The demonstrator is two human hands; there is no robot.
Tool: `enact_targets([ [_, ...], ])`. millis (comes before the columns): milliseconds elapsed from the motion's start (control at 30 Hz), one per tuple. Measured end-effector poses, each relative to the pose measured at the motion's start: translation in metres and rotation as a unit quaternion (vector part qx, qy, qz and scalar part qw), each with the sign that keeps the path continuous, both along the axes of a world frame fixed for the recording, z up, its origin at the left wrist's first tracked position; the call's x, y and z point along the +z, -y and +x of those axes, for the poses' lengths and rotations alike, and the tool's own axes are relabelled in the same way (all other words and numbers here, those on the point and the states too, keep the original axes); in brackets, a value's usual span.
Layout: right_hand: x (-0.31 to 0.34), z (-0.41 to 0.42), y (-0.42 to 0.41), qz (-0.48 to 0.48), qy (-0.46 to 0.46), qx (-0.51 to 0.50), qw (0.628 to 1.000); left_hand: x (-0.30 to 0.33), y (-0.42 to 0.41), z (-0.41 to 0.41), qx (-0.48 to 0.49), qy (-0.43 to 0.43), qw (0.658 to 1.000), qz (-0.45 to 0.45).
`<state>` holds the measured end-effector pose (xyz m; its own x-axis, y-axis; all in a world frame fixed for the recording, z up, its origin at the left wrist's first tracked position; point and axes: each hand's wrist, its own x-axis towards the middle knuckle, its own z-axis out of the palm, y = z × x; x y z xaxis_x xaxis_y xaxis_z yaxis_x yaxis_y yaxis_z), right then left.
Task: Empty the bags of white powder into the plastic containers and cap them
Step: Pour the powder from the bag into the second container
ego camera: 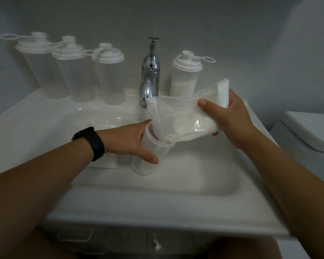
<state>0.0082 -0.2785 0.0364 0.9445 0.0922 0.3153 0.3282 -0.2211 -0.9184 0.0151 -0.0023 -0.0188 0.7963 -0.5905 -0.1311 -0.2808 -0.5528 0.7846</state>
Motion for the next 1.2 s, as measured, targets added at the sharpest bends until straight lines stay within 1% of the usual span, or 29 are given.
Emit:
enact_targets([
  [1200, -0.0054, 0.0032, -0.0005, 0.002, -0.007, -0.005, 1.0, 0.0015, -0.0005, 0.0, 0.0, 0.001, 1.0, 0.005],
])
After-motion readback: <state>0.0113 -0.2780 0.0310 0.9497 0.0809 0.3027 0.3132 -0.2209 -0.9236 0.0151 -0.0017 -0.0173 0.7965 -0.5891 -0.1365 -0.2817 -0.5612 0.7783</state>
